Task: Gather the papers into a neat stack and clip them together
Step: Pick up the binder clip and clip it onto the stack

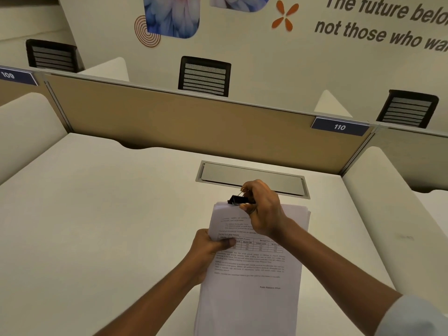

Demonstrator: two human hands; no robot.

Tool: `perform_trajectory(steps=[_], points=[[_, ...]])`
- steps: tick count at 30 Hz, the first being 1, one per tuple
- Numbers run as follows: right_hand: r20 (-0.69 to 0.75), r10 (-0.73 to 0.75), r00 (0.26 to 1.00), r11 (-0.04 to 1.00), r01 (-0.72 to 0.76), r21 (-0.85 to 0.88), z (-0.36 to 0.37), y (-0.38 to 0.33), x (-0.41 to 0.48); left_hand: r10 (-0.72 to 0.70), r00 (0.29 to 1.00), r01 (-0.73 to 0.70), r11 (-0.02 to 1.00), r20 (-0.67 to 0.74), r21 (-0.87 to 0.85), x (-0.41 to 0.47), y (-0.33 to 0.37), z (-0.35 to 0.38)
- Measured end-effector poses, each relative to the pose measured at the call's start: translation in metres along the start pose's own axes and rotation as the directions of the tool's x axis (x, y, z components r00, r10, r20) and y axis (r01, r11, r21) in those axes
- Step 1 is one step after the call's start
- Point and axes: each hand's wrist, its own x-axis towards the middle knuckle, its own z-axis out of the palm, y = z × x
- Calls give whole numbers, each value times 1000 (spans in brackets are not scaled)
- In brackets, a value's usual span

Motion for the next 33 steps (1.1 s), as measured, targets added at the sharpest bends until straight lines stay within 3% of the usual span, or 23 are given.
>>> perform_trajectory(steps=[16, 28, 33], points=[[25, 121, 992, 992, -122, 23, 33, 19, -39, -53, 993, 68, 988, -110, 136, 14, -31, -9], [43, 206, 978, 974, -209, 85, 41, 25, -52, 182, 973, -153, 968, -139, 200, 27, -19, -6], [36, 215, 976, 967, -218, 136, 40, 25, -54, 208, 964, -145, 933, -165, 330, 35, -19, 1]])
